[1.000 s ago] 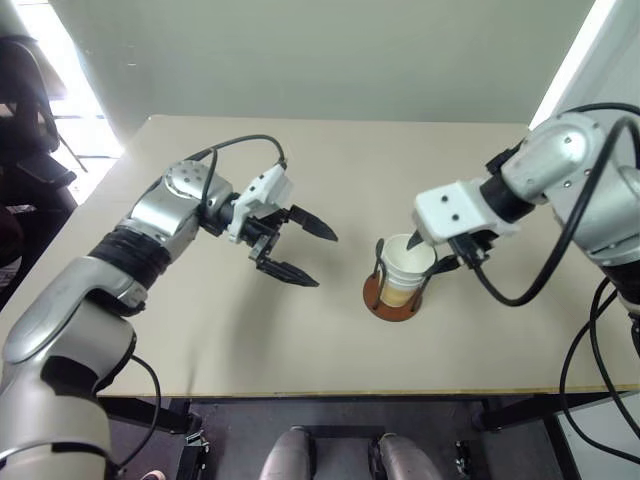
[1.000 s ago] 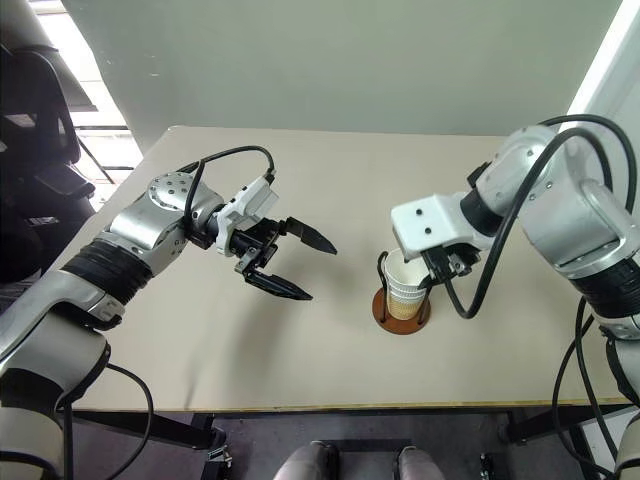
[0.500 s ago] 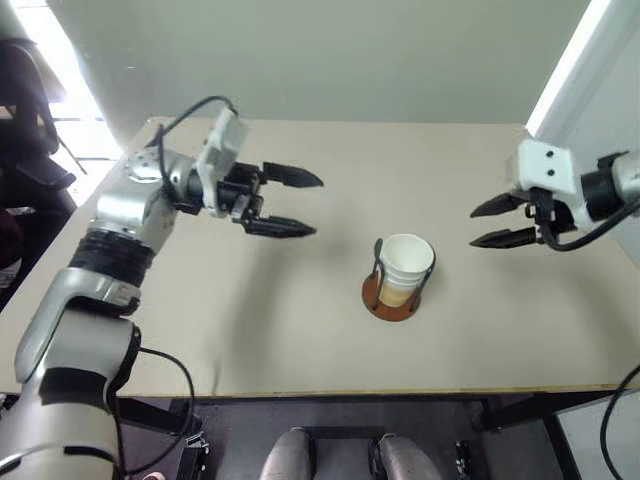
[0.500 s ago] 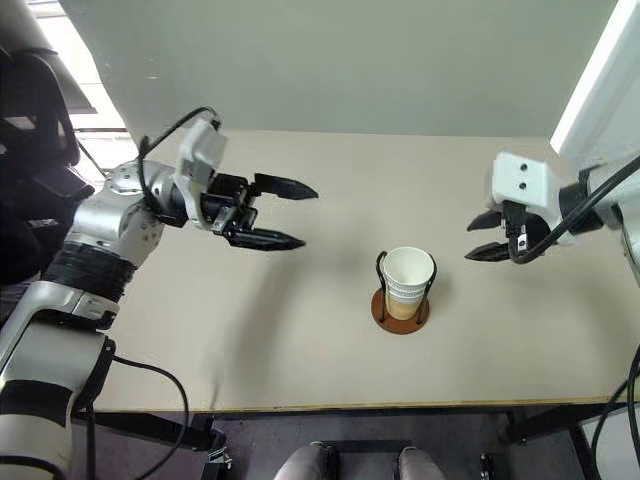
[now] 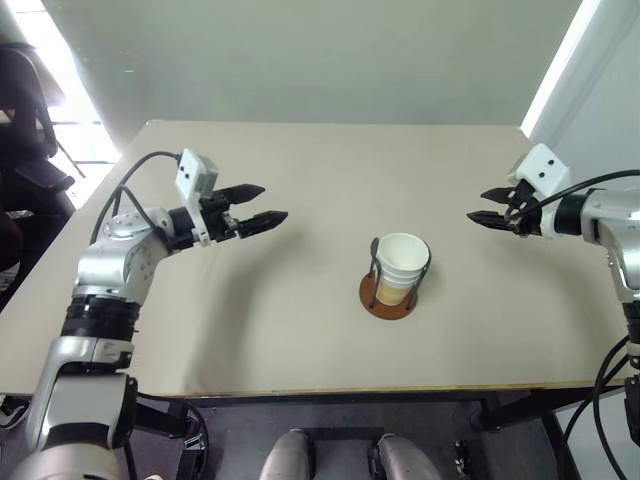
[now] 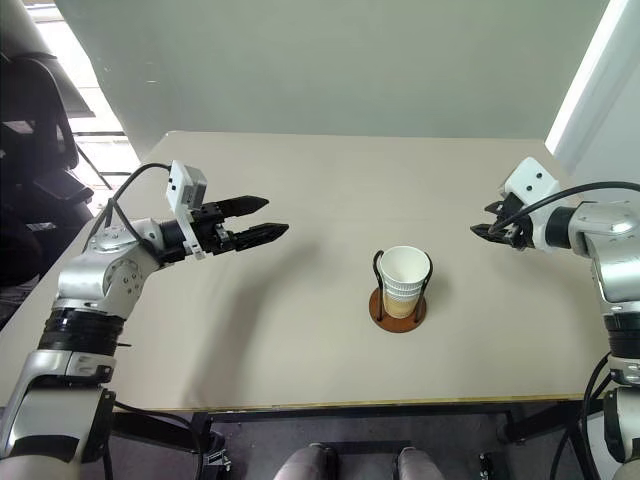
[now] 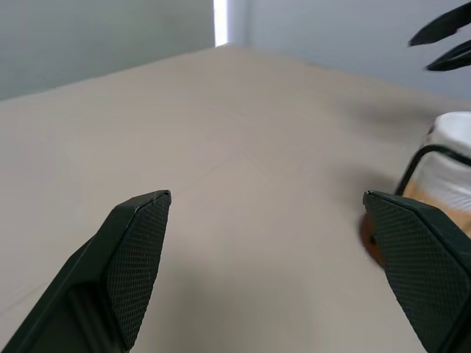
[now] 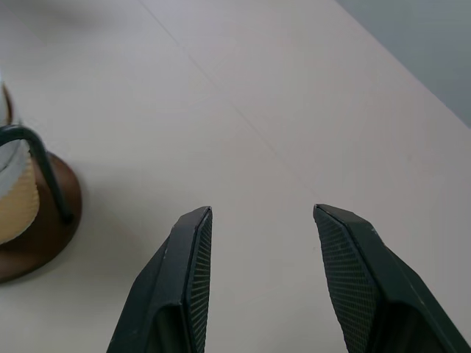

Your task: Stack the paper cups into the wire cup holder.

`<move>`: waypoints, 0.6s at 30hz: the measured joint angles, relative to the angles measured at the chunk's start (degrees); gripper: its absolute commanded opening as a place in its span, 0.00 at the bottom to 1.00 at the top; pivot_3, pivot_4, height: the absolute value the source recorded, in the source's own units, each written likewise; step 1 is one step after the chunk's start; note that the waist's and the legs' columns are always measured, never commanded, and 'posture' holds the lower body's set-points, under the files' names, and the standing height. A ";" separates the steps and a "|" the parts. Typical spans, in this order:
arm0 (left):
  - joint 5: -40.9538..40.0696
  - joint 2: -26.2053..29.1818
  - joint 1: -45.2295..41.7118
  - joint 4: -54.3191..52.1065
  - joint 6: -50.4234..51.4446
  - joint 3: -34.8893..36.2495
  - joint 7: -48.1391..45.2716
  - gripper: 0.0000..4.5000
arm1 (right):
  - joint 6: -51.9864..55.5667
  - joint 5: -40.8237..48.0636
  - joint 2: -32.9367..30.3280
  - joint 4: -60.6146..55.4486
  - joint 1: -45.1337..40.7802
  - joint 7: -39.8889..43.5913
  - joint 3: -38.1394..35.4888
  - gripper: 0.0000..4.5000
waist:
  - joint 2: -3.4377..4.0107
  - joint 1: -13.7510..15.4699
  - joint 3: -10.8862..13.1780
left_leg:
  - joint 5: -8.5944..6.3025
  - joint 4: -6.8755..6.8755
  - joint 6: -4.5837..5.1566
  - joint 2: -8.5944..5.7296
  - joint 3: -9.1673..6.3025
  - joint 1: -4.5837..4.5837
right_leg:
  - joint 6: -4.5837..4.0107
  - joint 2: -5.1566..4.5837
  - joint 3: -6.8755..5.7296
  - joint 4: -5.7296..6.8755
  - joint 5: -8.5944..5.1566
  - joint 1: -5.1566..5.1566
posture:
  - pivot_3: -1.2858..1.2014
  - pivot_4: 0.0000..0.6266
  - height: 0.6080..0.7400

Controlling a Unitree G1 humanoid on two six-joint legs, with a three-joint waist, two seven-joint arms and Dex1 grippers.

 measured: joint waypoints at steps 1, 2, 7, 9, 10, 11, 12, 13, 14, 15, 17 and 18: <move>-0.10 -0.67 0.05 -0.63 0.57 1.61 0.73 1.00 | -0.57 -0.11 0.62 0.92 -0.41 -0.21 0.15 0.48 | 0.00 0.01 0.00 | 0.01 0.00 -0.01 0.00 -0.01 -0.01 | -0.03 0.00 0.00 0.00 0.00 0.00 | 0.52 0.24 1.00; -0.14 -1.13 0.05 -1.54 0.96 2.89 1.72 1.00 | -1.11 -0.39 1.03 1.43 -0.76 -0.38 0.36 0.48 | 0.00 0.03 0.00 | 0.01 0.00 -0.02 0.00 -0.01 -0.01 | -0.07 0.00 0.00 0.00 -0.02 0.00 | 0.52 0.24 1.00; 1.90 -2.80 0.05 -3.41 0.39 6.48 6.86 1.00 | -3.47 -1.17 2.29 3.56 -2.11 -0.48 1.58 0.48 | 0.00 0.01 0.00 | 0.02 -0.05 -0.03 0.00 -0.01 0.01 | -0.12 0.00 -0.01 0.00 0.00 -0.01 | 0.52 0.24 1.00; 3.02 -2.92 0.14 -3.83 0.36 6.58 7.42 1.00 | -4.33 -1.40 2.53 4.30 -2.12 -0.49 1.86 0.48 | 0.00 0.01 0.00 | 0.02 -0.06 -0.04 0.00 -0.02 0.01 | -0.12 0.00 -0.01 -0.01 0.00 -0.01 | 0.52 0.24 1.00; 3.45 -2.98 0.28 -4.05 0.27 6.63 7.61 1.00 | -4.64 -1.56 2.77 4.71 -2.14 -0.55 1.87 0.48 | -0.01 0.00 0.00 | 0.02 -0.07 -0.04 0.00 -0.01 0.01 | -0.12 0.00 -0.01 -0.02 0.01 0.00 | 0.52 0.24 1.00; 3.85 -3.07 0.53 -4.40 0.11 6.69 7.84 1.00 | -4.83 -1.65 3.01 5.13 -2.15 -0.61 1.91 0.48 | 0.00 0.00 0.00 | 0.02 -0.08 -0.04 0.00 -0.01 0.01 | -0.12 0.00 -0.01 -0.02 0.01 -0.02 | 0.52 0.24 1.00; 4.17 -3.19 0.87 -4.90 -0.02 6.89 8.16 1.00 | -4.96 -1.70 3.36 5.44 -2.15 -0.69 1.92 0.48 | -0.01 -0.01 0.00 | 0.02 -0.10 -0.04 0.00 -0.01 0.01 | -0.13 0.00 -0.01 -0.02 0.01 -0.03 | 0.52 0.24 1.00; 4.48 -3.24 1.05 -5.18 -0.04 6.98 8.47 1.00 | -5.09 -1.73 3.69 5.54 -2.15 -0.73 1.95 0.48 | 0.00 -0.02 0.00 | 0.02 -0.11 -0.04 0.00 -0.02 0.01 | -0.14 0.00 -0.01 -0.02 0.02 -0.03 | 0.52 0.24 1.00; 4.81 -3.26 1.13 -5.49 -0.04 7.04 8.75 1.00 | -5.32 -1.78 4.04 5.61 -2.15 -0.74 2.04 0.48 | 0.00 -0.02 0.00 | 0.03 -0.14 -0.05 0.00 -0.02 0.01 | -0.15 0.00 -0.01 -0.02 0.02 -0.05 | 0.52 0.24 1.00; 5.01 -3.28 1.17 -5.85 -0.01 7.19 8.88 1.00 | -5.69 -1.92 4.24 5.84 -2.15 -0.76 2.14 0.48 | -0.01 -0.01 0.00 | 0.04 -0.16 -0.06 0.00 -0.03 0.01 | -0.15 0.00 -0.02 -0.02 0.03 -0.05 | 0.52 0.24 1.00; 5.17 -3.27 1.30 -6.40 0.16 7.92 8.97 1.00 | -6.48 -2.23 4.40 6.52 -2.16 -0.84 2.15 0.48 | -0.01 0.00 0.00 | 0.04 -0.18 -0.07 0.00 -0.03 0.01 | -0.15 0.00 -0.02 -0.02 0.03 -0.05 | 0.52 0.24 1.00; 5.28 -3.26 1.44 -6.61 0.27 8.22 9.04 1.00 | -6.76 -2.30 4.40 7.01 -2.18 -0.84 2.14 0.48 | 0.00 0.00 0.00 | 0.04 -0.19 -0.07 0.00 -0.03 0.02 | -0.15 -0.01 -0.02 -0.02 0.03 -0.05 | 0.52 0.24 1.00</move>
